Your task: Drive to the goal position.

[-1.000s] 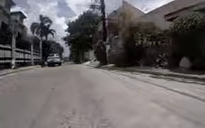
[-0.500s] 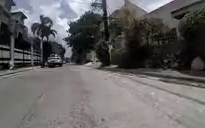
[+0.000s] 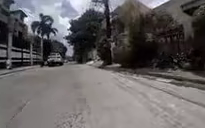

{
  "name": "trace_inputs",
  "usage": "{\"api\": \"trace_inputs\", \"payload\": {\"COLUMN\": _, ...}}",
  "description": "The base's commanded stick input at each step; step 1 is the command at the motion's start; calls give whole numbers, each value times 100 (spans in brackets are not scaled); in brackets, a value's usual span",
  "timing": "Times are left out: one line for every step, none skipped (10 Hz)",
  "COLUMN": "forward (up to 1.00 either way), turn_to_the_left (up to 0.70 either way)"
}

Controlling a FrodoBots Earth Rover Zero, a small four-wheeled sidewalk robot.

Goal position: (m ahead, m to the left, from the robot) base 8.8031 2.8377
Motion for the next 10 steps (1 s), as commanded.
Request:
{"api": "trace_inputs", "payload": {"forward": 100, "turn_to_the_left": 0}}
{"api": "trace_inputs", "payload": {"forward": 100, "turn_to_the_left": 0}}
{"api": "trace_inputs", "payload": {"forward": 100, "turn_to_the_left": 0}}
{"api": "trace_inputs", "payload": {"forward": 100, "turn_to_the_left": 0}}
{"api": "trace_inputs", "payload": {"forward": 100, "turn_to_the_left": 0}}
{"api": "trace_inputs", "payload": {"forward": 100, "turn_to_the_left": 0}}
{"api": "trace_inputs", "payload": {"forward": 100, "turn_to_the_left": 0}}
{"api": "trace_inputs", "payload": {"forward": 100, "turn_to_the_left": 0}}
{"api": "trace_inputs", "payload": {"forward": 100, "turn_to_the_left": 0}}
{"api": "trace_inputs", "payload": {"forward": 100, "turn_to_the_left": 0}}
